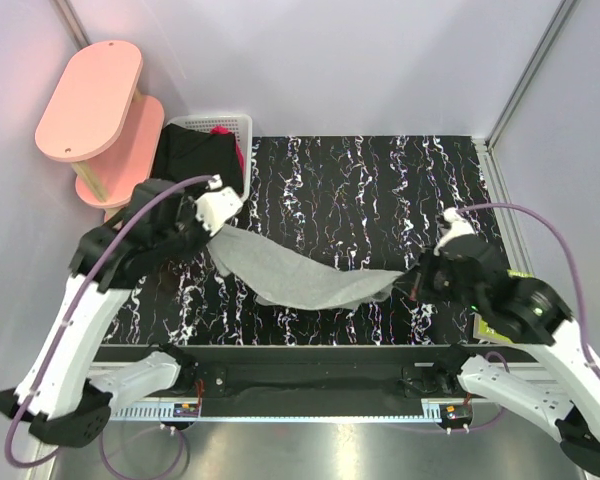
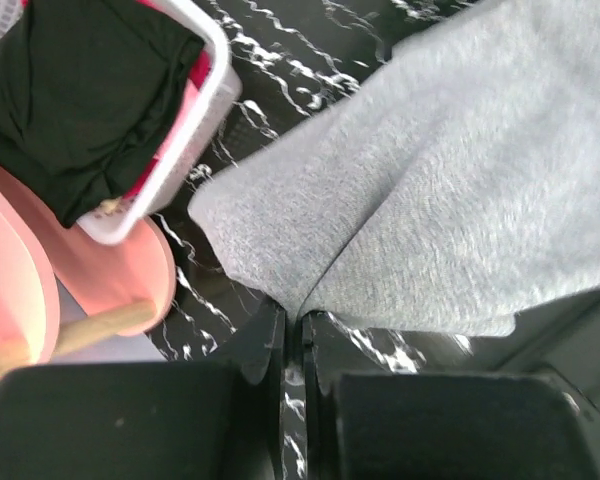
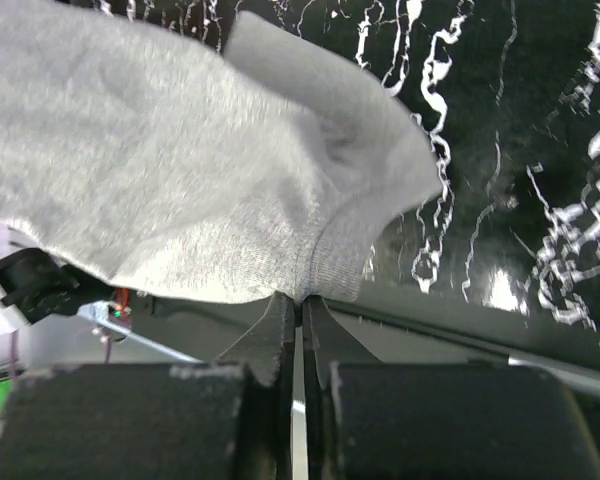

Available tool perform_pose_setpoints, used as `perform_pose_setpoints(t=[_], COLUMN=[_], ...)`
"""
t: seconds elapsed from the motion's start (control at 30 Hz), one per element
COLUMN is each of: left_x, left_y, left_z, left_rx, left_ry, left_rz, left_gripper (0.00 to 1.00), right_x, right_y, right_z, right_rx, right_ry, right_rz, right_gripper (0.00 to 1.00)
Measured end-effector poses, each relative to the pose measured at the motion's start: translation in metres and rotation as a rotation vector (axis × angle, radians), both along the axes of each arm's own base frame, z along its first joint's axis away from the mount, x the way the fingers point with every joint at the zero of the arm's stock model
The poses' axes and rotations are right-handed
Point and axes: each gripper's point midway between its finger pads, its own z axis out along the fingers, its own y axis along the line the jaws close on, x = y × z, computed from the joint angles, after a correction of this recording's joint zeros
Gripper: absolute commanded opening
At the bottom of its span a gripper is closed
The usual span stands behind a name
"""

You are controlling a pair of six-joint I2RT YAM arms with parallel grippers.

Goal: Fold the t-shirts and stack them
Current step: Flatten out the tshirt

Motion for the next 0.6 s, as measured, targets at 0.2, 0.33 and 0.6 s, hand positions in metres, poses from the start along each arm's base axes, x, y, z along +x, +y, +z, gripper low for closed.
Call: perform_pose_setpoints(t=[0.2,0.33,0.6], left_x=[-0.048,-0.066,-0.063], left_y=[0.013,0.008,0.0], left_z=[0.005,-0.01,-0.139], left_rx=[-0.03,-0.055,0.167], left_ry=[0.029,0.091,0.524], left_rz=[-0.029,-0.087,-0.175], left_gripper=[0.06,0.06,0.02], right_x=[-0.027,-0.026,0.042], right_y=[-0.029,-0.041,-0.029], right_z=[0.066,0.084,0.027], right_rx=[0.099,0.116,-0.169], right_ry=[-0.077,-0.123,-0.066], right_rz=[-0.045,-0.099,-0.226], right_gripper=[0.0,0.0,0.0])
